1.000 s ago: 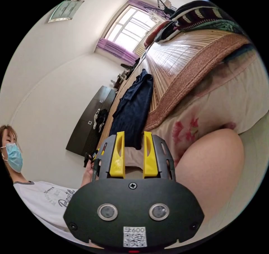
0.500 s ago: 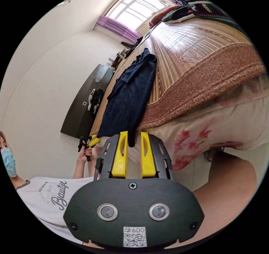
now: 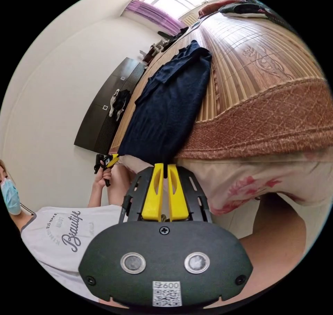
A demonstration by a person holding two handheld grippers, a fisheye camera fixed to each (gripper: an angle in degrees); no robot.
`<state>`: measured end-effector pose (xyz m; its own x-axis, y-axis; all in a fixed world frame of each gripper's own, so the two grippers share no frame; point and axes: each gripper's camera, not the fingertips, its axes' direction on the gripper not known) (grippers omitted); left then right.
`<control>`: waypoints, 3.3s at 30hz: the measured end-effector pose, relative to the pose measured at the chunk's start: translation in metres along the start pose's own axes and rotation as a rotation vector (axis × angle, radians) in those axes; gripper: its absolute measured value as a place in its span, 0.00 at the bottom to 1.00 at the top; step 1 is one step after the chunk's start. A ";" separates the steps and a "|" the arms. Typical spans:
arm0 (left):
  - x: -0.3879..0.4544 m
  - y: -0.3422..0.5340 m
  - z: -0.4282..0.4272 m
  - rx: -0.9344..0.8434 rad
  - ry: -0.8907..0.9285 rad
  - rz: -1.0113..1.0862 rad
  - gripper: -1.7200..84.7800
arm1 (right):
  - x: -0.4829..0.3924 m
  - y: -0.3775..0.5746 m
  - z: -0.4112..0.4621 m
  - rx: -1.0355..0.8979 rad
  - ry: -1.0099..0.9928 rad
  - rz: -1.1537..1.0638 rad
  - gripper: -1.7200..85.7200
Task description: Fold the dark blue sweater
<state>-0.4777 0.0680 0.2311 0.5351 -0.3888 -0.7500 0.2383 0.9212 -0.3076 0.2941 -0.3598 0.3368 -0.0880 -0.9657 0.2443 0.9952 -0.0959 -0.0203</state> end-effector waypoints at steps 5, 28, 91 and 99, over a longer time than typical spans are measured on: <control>-0.007 0.010 -0.019 0.047 0.073 0.059 0.04 | 0.022 0.016 -0.022 0.055 -0.075 0.012 0.01; -0.005 0.131 -0.072 -0.083 0.123 0.048 0.04 | 0.099 0.145 -0.099 0.294 -0.286 0.165 0.01; 0.160 -0.435 0.046 0.038 -0.144 0.152 0.04 | 0.093 -0.494 -0.073 0.203 -0.093 0.183 0.01; 0.161 -0.441 0.055 0.081 -0.242 0.039 0.09 | 0.012 -0.483 -0.090 0.318 0.276 0.037 0.03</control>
<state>-0.4518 -0.4013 0.2780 0.7212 -0.3545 -0.5952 0.2729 0.9351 -0.2262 -0.1913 -0.3467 0.2626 -0.0177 -0.9996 -0.0205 0.9579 -0.0228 0.2864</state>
